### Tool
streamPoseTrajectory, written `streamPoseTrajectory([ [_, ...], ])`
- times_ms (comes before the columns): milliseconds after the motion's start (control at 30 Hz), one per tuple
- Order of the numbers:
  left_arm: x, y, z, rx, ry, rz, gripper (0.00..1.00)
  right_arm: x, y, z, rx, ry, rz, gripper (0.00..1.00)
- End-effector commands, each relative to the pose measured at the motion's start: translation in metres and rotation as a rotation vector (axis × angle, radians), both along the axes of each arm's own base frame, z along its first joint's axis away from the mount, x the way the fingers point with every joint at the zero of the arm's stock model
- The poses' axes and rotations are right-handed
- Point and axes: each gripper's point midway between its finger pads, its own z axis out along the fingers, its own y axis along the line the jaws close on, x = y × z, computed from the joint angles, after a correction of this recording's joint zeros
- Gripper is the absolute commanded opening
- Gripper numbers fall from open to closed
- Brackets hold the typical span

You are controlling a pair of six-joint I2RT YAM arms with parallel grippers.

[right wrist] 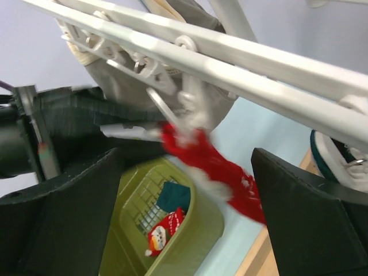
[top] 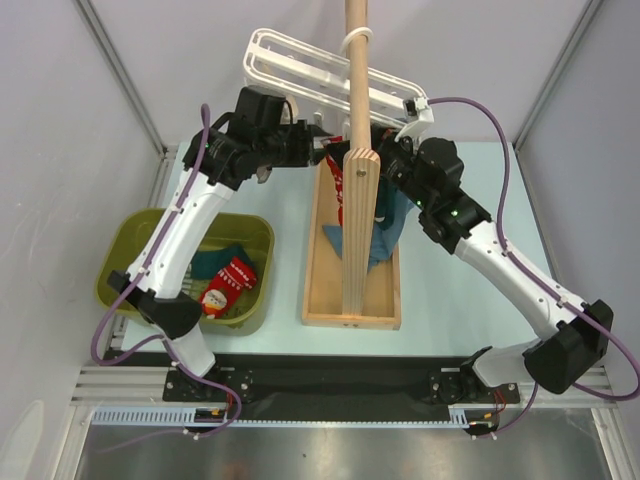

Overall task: Clip the socks to the hanger
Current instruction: Clamp the sock onto the hanger, then open the clamp at the hanger.

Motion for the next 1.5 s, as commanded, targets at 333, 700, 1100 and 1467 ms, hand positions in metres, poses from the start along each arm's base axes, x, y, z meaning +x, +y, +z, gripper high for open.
streamPoseTrajectory([
  [333, -0.028, 0.014, 0.019, -0.142, -0.074, 0.034, 0.99, -0.025, -0.043, 0.026, 0.042, 0.091, 0.014, 1.0],
  [700, -0.087, 0.073, -0.012, 0.056, -0.44, -0.024, 0.66, -0.049, -0.063, 0.005, -0.074, 0.147, 0.07, 0.85],
  [1100, -0.121, 0.081, 0.018, 0.646, -1.405, -0.277, 0.57, -0.077, -0.052, 0.023, -0.081, 0.069, 0.132, 0.6],
  [1467, -0.076, 0.061, 0.051, 1.071, -1.72, -0.296, 0.56, -0.059, -0.009, 0.015, -0.079, 0.045, 0.132, 0.68],
])
